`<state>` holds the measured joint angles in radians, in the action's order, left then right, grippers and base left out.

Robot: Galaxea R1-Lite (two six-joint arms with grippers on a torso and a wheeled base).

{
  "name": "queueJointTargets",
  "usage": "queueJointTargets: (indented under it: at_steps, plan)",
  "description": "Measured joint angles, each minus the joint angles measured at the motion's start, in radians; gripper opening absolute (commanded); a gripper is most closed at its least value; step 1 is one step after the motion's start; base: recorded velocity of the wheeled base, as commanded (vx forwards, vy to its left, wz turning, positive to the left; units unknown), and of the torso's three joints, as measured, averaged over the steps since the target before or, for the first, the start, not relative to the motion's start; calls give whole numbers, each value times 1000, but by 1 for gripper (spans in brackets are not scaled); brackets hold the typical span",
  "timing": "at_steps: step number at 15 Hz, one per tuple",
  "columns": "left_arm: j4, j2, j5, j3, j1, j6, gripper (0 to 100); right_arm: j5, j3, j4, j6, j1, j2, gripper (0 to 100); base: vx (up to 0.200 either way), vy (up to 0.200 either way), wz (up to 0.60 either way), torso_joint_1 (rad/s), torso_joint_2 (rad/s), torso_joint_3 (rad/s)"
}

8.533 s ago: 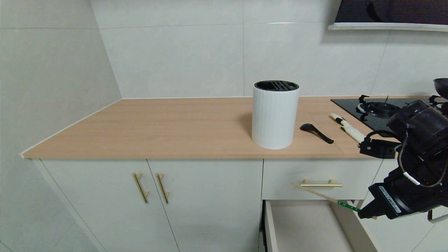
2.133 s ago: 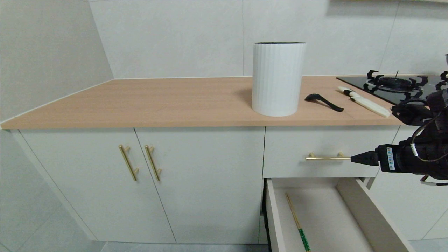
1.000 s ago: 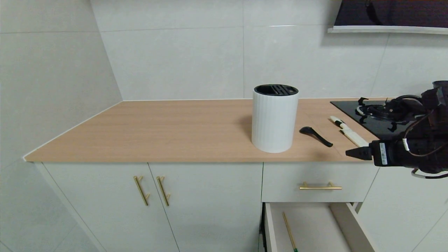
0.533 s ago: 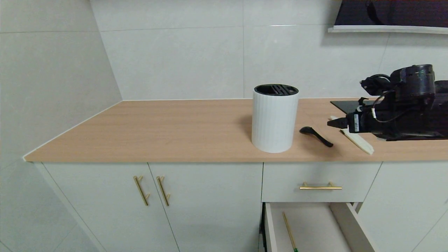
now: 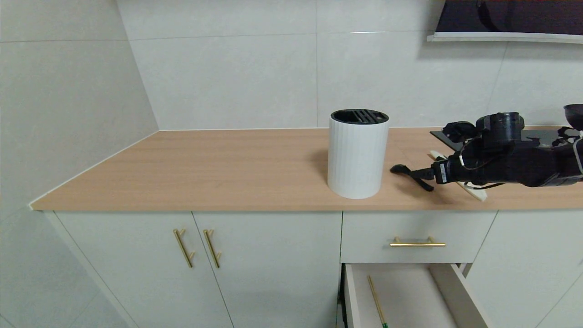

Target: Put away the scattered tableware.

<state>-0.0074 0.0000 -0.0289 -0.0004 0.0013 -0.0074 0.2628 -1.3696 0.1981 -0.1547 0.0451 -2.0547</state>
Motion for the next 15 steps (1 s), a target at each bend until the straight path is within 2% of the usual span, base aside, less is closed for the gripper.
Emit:
queueJointTargets:
  at_steps: [6,13,14,15]
  plan:
    - [0,0,0,0,0,0,100,10,-4,136,5,-7,-111,100,0,0,0,0,0,0]
    - [0,0,0,0,0,0,100,10,-37,149,34,-7,-182,100,0,0,0,0,0,0]
    - [0,0,0,0,0,0,100,10,-38,150,35,-7,-185,0,0,0,0,0,0,0]
    - [0,0,0,0,0,0,100,9,-39,151,34,-7,-188,0,0,0,0,0,0,0]
